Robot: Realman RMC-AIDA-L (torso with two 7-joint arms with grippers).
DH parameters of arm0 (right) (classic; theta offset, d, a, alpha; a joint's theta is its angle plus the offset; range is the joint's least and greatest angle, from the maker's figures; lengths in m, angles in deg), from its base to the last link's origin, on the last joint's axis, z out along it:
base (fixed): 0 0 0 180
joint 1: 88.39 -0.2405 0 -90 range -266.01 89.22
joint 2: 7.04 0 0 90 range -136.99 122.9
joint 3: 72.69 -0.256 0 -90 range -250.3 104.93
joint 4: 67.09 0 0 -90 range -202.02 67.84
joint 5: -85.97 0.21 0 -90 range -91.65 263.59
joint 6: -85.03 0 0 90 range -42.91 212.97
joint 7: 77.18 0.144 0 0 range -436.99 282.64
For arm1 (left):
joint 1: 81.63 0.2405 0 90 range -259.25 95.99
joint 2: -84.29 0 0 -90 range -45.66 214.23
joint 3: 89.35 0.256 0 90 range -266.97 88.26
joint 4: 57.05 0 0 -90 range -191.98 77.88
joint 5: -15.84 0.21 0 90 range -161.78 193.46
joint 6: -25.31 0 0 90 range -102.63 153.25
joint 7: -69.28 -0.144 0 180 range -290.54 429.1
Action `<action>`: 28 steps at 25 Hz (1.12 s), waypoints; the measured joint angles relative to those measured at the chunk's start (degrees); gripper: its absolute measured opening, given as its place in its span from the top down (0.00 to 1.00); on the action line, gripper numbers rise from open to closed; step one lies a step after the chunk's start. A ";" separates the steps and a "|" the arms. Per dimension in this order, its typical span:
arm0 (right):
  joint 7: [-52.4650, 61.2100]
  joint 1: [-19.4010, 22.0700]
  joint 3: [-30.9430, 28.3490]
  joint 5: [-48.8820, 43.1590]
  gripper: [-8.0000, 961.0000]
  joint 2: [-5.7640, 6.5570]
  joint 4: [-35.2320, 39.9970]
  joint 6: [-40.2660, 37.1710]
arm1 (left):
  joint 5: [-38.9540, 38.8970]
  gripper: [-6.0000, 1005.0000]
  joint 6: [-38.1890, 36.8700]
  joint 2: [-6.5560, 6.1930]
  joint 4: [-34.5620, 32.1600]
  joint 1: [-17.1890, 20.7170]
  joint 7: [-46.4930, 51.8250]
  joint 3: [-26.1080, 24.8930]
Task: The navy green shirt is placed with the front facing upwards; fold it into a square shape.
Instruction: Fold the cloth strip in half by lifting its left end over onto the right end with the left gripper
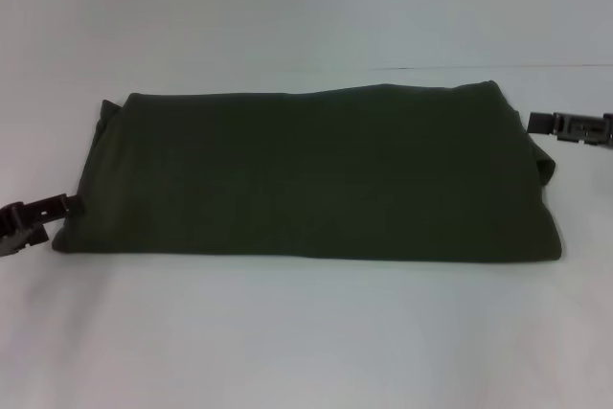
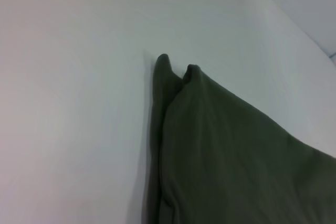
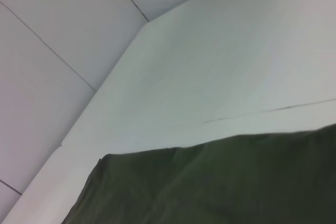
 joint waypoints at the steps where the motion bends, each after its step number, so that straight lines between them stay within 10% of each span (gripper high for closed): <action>1: 0.01 -0.28 0.02 0.00 0.03 0.28 0.03 -0.11 | 0.20 0.12 -0.02 -0.04 0.00 -0.11 1.05 0.02; 28: 0.11 -1.95 1.72 0.45 0.04 1.71 0.12 -0.51 | 5.27 0.12 3.49 -0.70 3.34 -2.26 6.78 0.76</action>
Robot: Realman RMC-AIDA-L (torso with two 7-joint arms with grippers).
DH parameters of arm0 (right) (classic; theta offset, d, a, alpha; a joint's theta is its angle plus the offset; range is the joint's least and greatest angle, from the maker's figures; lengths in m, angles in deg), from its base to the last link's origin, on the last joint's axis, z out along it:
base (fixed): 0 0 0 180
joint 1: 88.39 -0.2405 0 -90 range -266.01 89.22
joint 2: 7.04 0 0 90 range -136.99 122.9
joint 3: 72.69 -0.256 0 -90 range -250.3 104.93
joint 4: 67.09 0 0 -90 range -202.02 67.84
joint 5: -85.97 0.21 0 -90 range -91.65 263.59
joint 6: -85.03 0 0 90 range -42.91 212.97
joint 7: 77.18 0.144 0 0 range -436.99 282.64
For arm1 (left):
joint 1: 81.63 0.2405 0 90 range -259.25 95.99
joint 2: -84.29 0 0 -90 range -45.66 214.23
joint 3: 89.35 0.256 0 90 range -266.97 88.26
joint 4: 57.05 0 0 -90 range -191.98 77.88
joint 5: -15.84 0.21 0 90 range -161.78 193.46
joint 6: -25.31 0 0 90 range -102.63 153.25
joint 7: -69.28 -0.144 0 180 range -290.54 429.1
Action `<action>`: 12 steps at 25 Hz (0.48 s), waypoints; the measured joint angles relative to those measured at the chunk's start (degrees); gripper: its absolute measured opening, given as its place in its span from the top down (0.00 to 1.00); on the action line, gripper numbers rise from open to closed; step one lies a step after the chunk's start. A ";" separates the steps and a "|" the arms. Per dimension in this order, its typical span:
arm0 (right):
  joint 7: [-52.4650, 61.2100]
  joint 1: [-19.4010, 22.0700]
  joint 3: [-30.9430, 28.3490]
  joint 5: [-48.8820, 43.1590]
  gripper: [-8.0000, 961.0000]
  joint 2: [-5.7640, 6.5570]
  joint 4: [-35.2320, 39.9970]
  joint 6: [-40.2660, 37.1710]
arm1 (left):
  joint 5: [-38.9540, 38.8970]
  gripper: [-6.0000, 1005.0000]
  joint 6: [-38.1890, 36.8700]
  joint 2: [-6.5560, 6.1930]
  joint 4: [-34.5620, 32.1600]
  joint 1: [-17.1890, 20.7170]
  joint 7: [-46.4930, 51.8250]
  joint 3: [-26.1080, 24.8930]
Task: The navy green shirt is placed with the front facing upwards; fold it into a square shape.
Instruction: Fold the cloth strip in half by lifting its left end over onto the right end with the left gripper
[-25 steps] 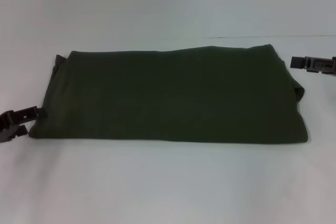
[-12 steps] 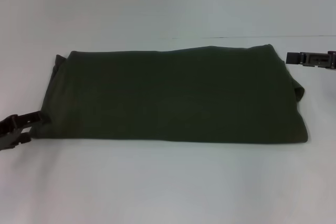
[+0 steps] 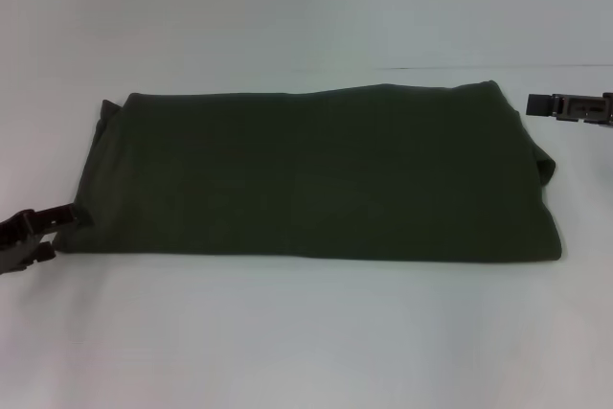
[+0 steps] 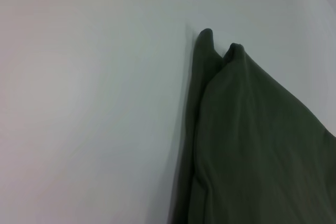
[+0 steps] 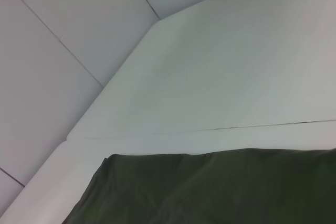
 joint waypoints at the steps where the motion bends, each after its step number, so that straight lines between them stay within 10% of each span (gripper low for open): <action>1: 0.00 0.06 -0.03 0.00 0.04 -0.03 0.00 0.00 | 0.01 0.12 0.10 -0.02 0.13 -0.03 -0.02 0.00; 12: 0.00 0.04 -0.14 0.09 0.04 -0.14 0.00 0.00 | 0.34 0.12 2.05 -0.16 0.77 -0.50 -0.09 0.75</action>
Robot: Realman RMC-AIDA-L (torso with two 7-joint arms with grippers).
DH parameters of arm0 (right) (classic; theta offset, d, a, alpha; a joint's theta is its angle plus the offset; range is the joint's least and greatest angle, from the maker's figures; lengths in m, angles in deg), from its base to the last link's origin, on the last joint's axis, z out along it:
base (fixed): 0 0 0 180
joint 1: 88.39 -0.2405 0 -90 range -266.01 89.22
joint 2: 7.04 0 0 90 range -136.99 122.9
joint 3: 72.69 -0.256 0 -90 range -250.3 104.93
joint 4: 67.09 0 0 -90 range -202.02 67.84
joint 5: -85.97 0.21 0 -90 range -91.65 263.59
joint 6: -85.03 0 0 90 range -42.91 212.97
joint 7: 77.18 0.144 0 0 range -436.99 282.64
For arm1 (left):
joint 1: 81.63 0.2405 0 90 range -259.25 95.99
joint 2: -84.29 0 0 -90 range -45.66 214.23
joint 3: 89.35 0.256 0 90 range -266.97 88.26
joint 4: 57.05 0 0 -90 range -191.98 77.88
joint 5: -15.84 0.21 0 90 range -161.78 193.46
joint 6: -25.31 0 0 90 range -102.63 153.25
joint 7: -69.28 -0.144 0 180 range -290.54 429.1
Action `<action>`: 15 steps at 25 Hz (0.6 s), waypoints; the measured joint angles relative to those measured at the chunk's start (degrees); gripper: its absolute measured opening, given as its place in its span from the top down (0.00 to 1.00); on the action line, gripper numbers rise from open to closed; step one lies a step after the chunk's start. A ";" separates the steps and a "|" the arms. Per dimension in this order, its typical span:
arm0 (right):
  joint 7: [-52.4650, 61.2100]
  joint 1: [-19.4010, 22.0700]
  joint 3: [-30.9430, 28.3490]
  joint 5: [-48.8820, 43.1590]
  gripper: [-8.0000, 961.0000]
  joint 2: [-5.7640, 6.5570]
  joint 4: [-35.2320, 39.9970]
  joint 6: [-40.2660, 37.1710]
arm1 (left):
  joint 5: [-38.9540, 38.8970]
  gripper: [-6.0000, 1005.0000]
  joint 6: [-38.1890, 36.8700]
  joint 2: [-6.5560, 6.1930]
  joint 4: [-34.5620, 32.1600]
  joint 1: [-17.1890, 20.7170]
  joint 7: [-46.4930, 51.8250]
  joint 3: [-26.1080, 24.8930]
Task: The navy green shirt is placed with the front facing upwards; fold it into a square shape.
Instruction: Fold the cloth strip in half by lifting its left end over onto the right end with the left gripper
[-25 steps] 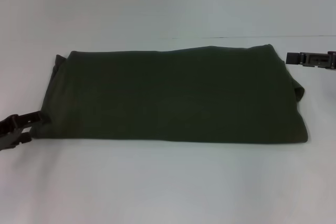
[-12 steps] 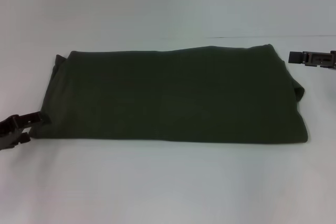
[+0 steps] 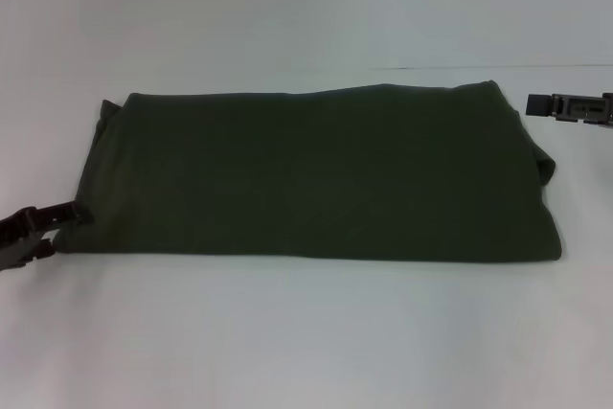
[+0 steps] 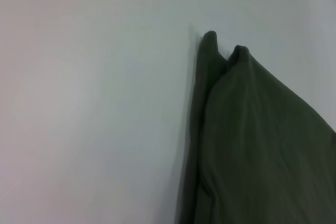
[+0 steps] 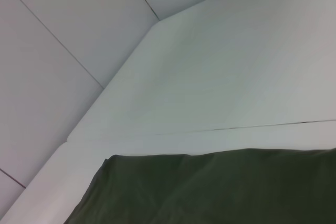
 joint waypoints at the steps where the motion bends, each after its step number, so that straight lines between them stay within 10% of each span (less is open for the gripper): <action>1: 0.00 -0.10 0.00 0.01 0.04 0.00 0.00 0.00 | 0.00 0.12 0.13 0.00 0.06 -0.01 0.00 0.02; 15: 0.00 -0.40 -0.19 0.00 0.04 0.00 -0.01 0.26 | -0.59 0.12 0.49 -0.04 1.99 -3.31 -0.94 0.04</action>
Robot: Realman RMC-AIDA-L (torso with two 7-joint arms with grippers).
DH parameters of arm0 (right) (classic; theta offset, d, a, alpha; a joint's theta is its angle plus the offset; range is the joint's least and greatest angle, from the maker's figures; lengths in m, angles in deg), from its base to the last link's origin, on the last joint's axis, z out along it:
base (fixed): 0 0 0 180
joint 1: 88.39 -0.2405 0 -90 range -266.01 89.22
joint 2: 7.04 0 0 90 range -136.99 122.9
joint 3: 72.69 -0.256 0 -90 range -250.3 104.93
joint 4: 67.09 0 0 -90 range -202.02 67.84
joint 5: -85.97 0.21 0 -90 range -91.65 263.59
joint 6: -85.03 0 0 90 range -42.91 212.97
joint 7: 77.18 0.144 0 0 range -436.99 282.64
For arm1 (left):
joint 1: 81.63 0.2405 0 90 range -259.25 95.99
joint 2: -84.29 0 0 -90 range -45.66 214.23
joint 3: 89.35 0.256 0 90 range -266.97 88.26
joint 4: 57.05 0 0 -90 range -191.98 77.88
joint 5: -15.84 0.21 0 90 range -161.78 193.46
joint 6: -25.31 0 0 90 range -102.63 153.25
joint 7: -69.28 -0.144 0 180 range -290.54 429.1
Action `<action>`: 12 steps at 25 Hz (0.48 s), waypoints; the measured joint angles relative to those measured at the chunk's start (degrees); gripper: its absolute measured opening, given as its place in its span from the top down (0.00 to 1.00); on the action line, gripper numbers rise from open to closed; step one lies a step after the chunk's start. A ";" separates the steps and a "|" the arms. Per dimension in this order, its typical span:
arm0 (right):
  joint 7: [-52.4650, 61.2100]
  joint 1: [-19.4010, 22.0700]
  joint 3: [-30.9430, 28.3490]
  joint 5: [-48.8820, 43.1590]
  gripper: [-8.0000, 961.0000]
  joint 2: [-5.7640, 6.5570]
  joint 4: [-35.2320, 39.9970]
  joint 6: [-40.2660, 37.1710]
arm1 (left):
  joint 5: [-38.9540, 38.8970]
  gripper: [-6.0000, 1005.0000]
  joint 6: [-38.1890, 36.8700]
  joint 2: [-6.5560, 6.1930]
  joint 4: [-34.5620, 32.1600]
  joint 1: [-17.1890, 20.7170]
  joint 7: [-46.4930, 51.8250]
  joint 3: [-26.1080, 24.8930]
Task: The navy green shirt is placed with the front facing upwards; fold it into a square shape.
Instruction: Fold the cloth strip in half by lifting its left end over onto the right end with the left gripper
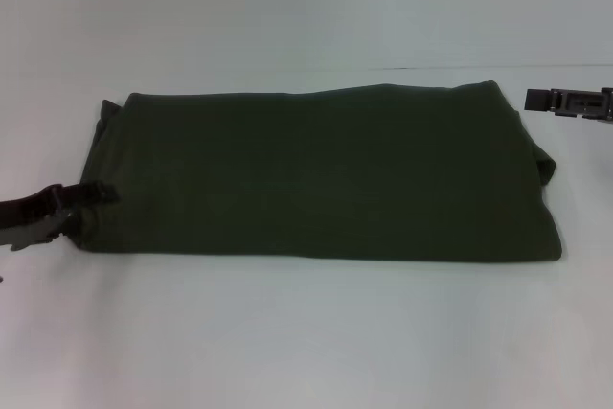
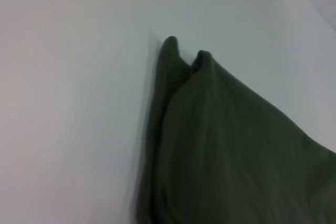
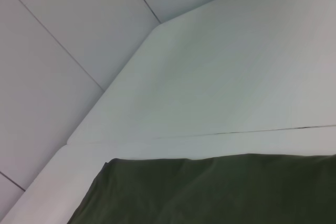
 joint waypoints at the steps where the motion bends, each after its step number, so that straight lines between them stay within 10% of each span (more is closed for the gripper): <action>1: 0.00 0.00 0.00 0.00 0.04 0.00 0.00 0.07 | 0.00 0.12 0.00 0.01 0.05 -0.25 0.00 0.00; 12: -0.09 0.13 0.03 0.00 0.04 0.00 0.00 1.02 | -0.04 0.12 -0.04 0.05 -0.54 0.46 -0.24 -0.11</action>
